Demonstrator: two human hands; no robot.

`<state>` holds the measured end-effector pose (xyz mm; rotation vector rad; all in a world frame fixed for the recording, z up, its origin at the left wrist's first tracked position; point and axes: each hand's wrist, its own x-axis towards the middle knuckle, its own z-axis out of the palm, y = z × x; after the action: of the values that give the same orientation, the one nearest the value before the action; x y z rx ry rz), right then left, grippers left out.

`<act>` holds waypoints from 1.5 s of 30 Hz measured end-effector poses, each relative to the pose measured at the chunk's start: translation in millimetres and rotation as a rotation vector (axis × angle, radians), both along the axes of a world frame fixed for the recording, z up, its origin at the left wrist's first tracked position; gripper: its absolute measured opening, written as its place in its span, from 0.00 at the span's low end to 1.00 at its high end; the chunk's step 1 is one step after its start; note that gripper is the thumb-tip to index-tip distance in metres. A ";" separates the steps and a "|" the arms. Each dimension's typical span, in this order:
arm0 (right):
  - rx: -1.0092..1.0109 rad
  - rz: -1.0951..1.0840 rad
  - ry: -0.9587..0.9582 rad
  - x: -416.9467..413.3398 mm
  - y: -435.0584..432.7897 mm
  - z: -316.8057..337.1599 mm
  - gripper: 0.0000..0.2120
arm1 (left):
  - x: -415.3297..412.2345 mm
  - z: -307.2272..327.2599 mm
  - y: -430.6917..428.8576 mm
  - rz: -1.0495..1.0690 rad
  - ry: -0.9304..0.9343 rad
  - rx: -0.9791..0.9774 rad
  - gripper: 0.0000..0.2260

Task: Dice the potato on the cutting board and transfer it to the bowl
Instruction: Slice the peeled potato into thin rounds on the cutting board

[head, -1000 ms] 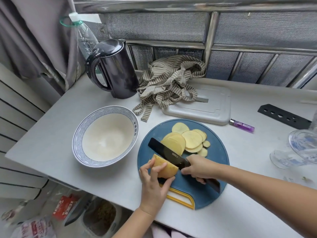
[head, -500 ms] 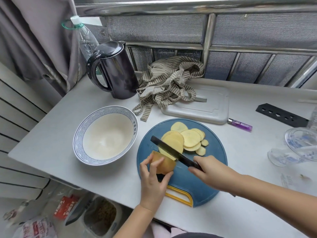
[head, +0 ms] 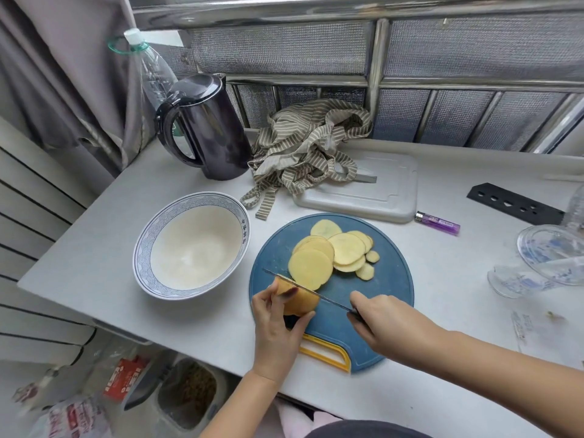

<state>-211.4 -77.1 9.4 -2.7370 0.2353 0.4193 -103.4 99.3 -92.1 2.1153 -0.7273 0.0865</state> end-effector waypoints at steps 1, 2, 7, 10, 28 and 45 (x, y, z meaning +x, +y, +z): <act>-0.013 0.003 0.001 -0.4 0.4 -0.2 0.12 | -0.3 -0.1 0.0 0.003 -0.004 -0.002 0.25; -0.023 0.005 0.002 -0.9 0.6 -0.6 0.12 | -0.4 -0.4 -0.1 0.005 -0.009 -0.005 0.25; -0.043 0.012 0.029 -3.4 0.7 -1.2 0.11 | 1.1 -3.3 0.5 -0.002 -0.049 -0.006 0.27; -0.038 0.019 0.035 -3.9 0.7 -0.8 0.11 | 2.0 -3.4 1.0 0.000 -0.050 0.004 0.27; 0.043 0.013 0.108 -1.1 7.2 -4.8 0.09 | 4.8 -0.3 2.4 -0.025 -0.029 0.011 0.24; 0.036 0.012 0.147 4.2 12.8 -7.7 0.08 | 4.2 -1.3 -0.2 -0.015 -0.059 -0.025 0.19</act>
<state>-207.2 -64.3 1.7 -2.6760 0.2473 0.6235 -99.2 99.1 -93.4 2.0907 -0.7727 0.1499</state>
